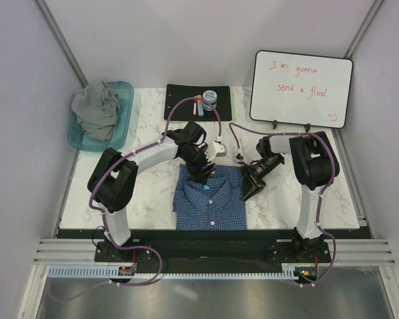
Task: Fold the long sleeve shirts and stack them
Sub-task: Fold the shirt
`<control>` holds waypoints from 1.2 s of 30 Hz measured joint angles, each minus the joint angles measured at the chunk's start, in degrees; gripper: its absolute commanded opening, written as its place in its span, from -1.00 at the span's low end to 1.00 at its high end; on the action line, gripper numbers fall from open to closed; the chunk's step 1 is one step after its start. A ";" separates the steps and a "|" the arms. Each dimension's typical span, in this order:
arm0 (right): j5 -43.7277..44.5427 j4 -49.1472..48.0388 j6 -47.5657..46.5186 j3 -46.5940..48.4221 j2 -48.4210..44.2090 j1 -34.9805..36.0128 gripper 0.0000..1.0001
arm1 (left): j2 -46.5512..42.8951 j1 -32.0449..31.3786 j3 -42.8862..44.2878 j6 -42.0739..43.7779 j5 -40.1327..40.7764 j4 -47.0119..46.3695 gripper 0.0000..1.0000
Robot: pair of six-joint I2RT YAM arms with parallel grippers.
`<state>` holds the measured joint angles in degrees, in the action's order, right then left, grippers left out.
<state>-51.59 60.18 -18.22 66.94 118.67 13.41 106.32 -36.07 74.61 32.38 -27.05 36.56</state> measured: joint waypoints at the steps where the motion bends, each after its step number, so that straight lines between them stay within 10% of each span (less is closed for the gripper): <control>1: 0.04 0.00 -0.02 0.00 0.09 0.00 -0.33 | 0.00 0.00 0.00 0.00 0.00 -0.07 0.44; 36: 0.85 -2.40 1.95 -3.26 -2.93 -0.15 -0.32 | 0.00 0.13 -0.04 -0.48 -0.02 -0.72 0.46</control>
<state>-50.74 57.78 -16.27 63.68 115.74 13.26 106.32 -35.94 74.56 31.90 -27.07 35.83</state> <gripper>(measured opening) 0.304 0.720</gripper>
